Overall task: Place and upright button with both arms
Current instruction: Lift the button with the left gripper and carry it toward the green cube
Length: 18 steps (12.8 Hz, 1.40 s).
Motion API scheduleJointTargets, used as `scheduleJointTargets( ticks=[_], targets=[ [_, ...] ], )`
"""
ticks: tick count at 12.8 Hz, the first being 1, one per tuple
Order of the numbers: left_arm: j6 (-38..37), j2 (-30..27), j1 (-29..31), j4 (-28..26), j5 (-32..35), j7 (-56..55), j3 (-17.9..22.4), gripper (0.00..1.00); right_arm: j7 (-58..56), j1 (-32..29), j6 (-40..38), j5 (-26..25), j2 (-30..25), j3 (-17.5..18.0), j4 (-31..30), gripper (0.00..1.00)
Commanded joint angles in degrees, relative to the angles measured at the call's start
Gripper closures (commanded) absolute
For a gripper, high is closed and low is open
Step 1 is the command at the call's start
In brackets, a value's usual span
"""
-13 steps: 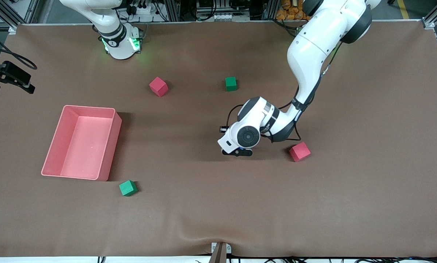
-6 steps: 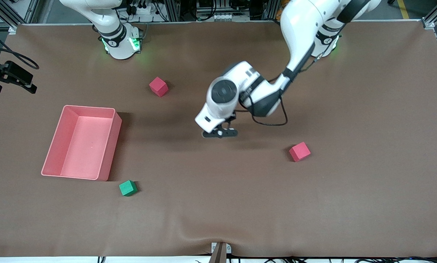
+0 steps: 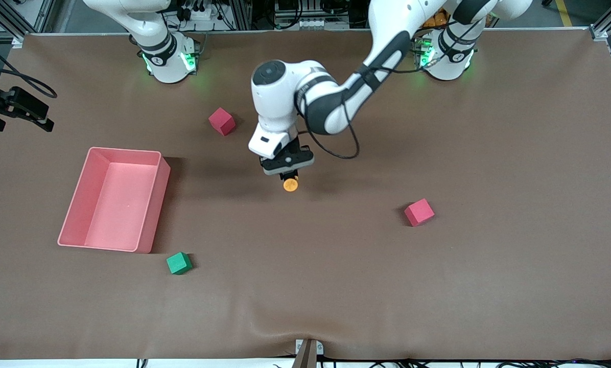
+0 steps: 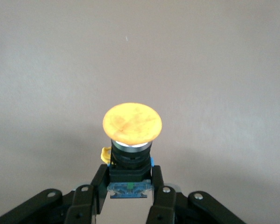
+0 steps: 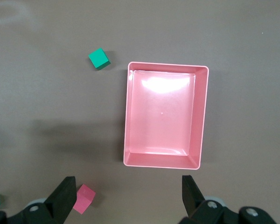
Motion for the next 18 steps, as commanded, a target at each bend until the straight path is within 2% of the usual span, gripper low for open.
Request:
scheduleJointTargets(
  ticks=[1,5,9,11,13,14,17,18],
  targets=[
    [0.91,0.87,-2.70,-0.71,9.41,-11.15,0.69,1.00,-0.73,-0.26,-0.07,0.23,-0.36,-0.05,-0.29,0.00],
    [0.82,5.87,-7.09,-1.76,30.22,-33.37,0.69,1.00,-0.47,0.00,0.02,0.23,-0.28,-0.05,-0.29,0.00],
    [0.29,11.15,-10.17,-1.85,41.32,-42.81,0.77,1.00,-0.99,-0.52,0.02,0.31,-0.28,-0.13,-0.38,0.00],
    [0.29,13.44,-10.79,-1.85,50.27,-51.23,0.77,1.00,-1.00,-0.52,-0.07,0.32,-0.28,-0.14,-0.38,0.00],
    [0.20,14.41,-11.31,-3.16,53.91,-53.02,1.30,1.00,-1.00,-0.52,-0.07,0.32,-0.28,-0.14,-0.38,0.00],
    [0.03,14.50,-12.36,-3.86,55.13,-53.02,2.78,1.00,-1.00,-0.52,-0.07,0.32,-0.28,-0.14,-0.47,0.00],
    [0.03,15.29,-13.16,-4.13,55.41,-52.85,3.85,1.00,-0.91,-0.61,-1.11,0.32,-0.28,-0.14,-0.47,0.00],
    [0.03,15.46,-13.25,-4.13,55.41,-52.67,3.76,0.85,-0.91,-0.61,-1.64,0.23,-0.28,-0.14,-0.47,0.00]
  ],
)
